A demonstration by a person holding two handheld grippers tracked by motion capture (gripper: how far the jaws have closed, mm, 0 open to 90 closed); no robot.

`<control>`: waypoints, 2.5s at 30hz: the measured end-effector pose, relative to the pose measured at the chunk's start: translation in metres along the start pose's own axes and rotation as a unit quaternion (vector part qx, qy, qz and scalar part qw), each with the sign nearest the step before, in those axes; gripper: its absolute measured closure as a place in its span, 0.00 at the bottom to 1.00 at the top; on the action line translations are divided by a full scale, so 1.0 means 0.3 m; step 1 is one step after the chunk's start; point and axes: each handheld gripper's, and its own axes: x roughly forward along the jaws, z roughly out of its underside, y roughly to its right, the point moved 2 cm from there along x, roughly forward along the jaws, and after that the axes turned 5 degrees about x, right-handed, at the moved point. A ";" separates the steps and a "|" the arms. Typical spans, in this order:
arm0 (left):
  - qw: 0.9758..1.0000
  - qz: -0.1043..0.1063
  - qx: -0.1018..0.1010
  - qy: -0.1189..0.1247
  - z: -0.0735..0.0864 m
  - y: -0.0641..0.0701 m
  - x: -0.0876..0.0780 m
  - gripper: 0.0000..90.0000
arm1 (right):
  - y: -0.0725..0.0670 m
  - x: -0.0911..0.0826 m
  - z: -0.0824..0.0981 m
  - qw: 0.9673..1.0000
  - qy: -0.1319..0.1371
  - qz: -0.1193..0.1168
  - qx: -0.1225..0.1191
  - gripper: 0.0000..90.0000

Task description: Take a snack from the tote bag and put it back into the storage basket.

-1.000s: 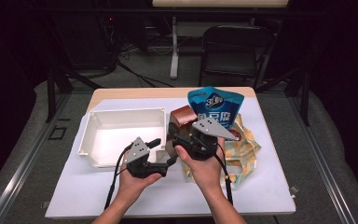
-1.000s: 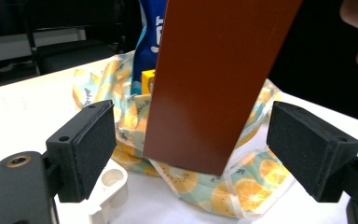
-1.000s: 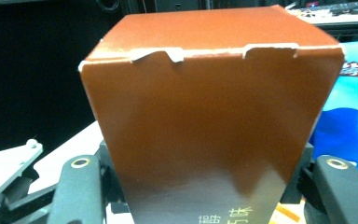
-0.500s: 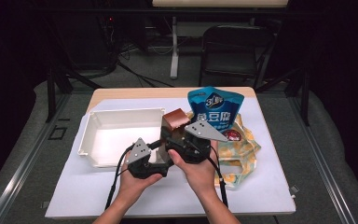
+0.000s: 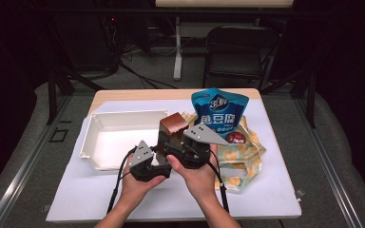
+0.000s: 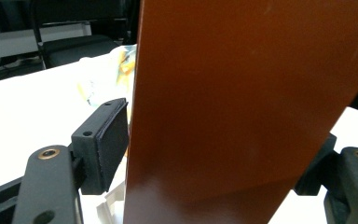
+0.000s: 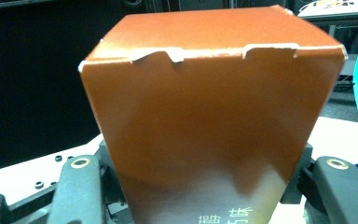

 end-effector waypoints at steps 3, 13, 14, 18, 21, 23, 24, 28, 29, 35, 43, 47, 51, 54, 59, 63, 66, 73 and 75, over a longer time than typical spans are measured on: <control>1.000 -0.002 -0.001 0.000 0.002 0.000 0.002 0.32 | -0.003 0.002 0.002 1.000 0.001 -0.001 0.002 0.41; 1.000 0.012 -0.004 -0.007 0.009 -0.002 0.006 0.43 | 0.004 0.005 0.003 1.000 -0.007 -0.006 0.003 0.41; 1.000 0.007 -0.003 -0.009 0.009 -0.001 0.006 0.43 | 0.006 0.006 0.004 1.000 -0.008 -0.007 0.004 0.41; 1.000 0.011 0.003 -0.013 0.010 -0.004 0.003 0.45 | 0.009 0.011 0.005 1.000 -0.010 -0.012 0.004 0.41; 1.000 0.006 0.007 -0.012 0.009 -0.001 0.000 0.46 | 0.009 0.015 0.005 1.000 -0.009 -0.018 -0.002 0.39; 1.000 0.019 -0.005 -0.010 0.008 -0.008 -0.004 0.48 | 0.011 0.014 0.005 1.000 -0.006 -0.021 -0.004 0.34; 1.000 0.009 -0.011 -0.010 0.008 -0.014 -0.005 0.48 | 0.011 0.014 0.005 1.000 -0.002 -0.019 -0.006 0.30; 1.000 0.009 -0.017 -0.013 0.011 -0.035 -0.016 0.48 | 0.017 0.001 0.002 1.000 0.003 -0.024 -0.011 0.25; 1.000 -0.002 -0.017 -0.013 0.012 -0.037 -0.017 0.48 | 0.020 -0.003 0.001 1.000 0.005 -0.025 -0.015 0.25; 1.000 -0.003 -0.024 -0.018 0.021 -0.058 -0.021 0.49 | 0.036 -0.024 0.001 0.999 0.014 -0.028 -0.018 0.24; 0.999 -0.017 -0.031 -0.022 0.031 -0.087 -0.037 0.48 | 0.087 -0.052 0.023 1.000 0.014 -0.013 -0.019 0.24; 0.999 -0.024 -0.036 -0.026 0.037 -0.106 -0.047 0.48 | 0.125 -0.071 0.036 1.000 0.015 -0.003 -0.015 0.25; 0.998 -0.034 -0.044 -0.027 0.043 -0.126 -0.058 0.48 | 0.165 -0.092 0.052 1.000 0.014 0.008 -0.018 0.25; 0.998 -0.038 -0.046 -0.028 0.049 -0.138 -0.065 0.48 | 0.196 -0.110 0.065 1.000 0.013 0.018 -0.020 0.26; 0.997 -0.045 -0.049 -0.034 0.064 -0.154 -0.070 0.48 | 0.242 -0.138 0.088 0.999 0.012 0.035 -0.030 0.26; 0.997 -0.050 -0.047 -0.043 0.073 -0.164 -0.074 0.48 | 0.278 -0.163 0.107 0.998 0.009 0.048 -0.035 0.26; 0.996 -0.055 -0.044 -0.051 0.083 -0.173 -0.080 0.48 | 0.314 -0.185 0.128 0.998 0.008 0.059 -0.034 0.25; 0.994 -0.071 -0.063 -0.058 0.109 -0.207 -0.101 0.48 | 0.380 -0.232 0.160 0.996 0.011 0.077 -0.034 0.25; 0.993 -0.075 -0.067 -0.061 0.117 -0.216 -0.107 0.48 | 0.395 -0.250 0.169 0.996 0.009 0.081 -0.038 0.24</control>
